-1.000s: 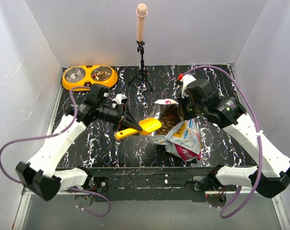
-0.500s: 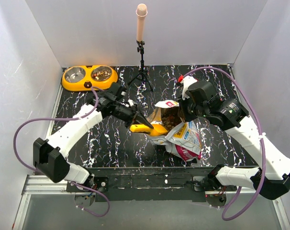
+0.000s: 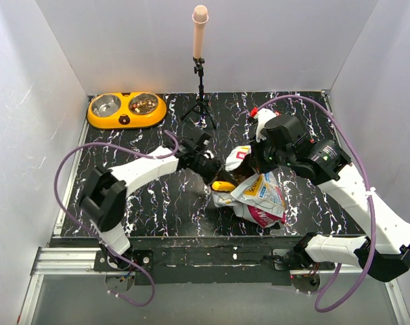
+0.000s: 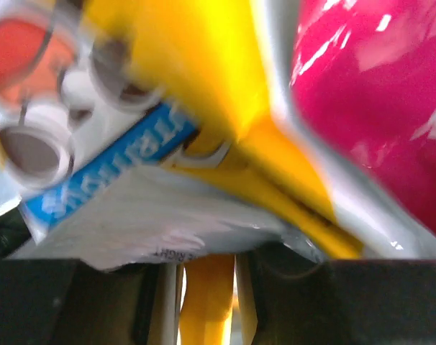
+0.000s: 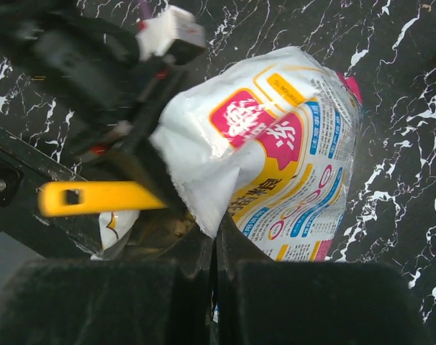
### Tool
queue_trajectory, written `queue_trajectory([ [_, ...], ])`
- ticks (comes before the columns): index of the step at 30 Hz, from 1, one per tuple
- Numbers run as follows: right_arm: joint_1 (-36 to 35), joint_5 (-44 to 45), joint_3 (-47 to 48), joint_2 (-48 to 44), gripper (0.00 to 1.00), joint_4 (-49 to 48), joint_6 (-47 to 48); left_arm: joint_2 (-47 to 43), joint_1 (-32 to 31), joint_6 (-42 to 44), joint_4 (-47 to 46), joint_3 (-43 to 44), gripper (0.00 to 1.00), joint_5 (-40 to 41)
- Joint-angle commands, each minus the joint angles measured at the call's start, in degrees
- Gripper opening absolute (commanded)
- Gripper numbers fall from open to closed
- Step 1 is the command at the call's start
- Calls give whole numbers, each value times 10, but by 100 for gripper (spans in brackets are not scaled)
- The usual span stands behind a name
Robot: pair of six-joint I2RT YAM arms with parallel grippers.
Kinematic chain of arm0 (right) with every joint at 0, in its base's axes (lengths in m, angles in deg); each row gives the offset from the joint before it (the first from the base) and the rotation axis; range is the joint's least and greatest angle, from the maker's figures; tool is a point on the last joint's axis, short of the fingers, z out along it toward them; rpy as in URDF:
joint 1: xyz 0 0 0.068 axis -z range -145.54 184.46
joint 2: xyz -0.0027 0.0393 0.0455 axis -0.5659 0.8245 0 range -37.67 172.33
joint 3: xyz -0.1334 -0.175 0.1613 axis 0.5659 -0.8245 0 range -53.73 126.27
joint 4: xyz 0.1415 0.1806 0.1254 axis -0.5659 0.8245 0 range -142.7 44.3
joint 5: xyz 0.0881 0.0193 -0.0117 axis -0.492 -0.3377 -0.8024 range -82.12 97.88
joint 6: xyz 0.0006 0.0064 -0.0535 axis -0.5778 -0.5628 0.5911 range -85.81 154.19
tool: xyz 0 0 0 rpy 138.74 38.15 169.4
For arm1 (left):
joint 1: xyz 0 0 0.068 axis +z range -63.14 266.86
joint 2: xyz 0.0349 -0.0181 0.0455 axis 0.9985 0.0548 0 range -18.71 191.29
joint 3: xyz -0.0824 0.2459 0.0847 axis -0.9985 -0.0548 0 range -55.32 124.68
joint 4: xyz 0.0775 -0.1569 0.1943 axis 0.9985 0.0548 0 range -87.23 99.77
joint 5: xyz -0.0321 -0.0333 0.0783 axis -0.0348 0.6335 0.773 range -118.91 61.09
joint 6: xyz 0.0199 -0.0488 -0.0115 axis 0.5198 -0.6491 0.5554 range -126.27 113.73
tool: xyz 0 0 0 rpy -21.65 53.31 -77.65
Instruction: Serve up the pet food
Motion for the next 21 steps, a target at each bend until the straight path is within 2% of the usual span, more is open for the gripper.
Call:
queue_trajectory([
  [1,-4,-19,64,-21,1,-129,-15,122,-18,-16,-212,-17,0,119],
  [5,-4,-16,59,-30,1,-126,-12,181,-31,-15,-420,-46,0,92],
  [7,-4,-16,53,-36,1,-125,-12,187,-29,-9,-477,-71,0,82],
  [9,-4,-7,50,-40,1,-121,-9,170,-27,-19,-581,-108,0,80],
  [12,-4,20,33,-58,1,-120,-3,127,-27,-14,-690,-142,0,75],
  [13,-4,27,26,-66,1,-122,-1,115,-28,5,-697,-138,0,62],
  [17,-3,40,2,-83,1,-131,3,65,-29,90,-624,-106,0,18],
  [21,-4,56,5,-84,1,-133,13,37,-28,97,-628,-105,0,-18],
])
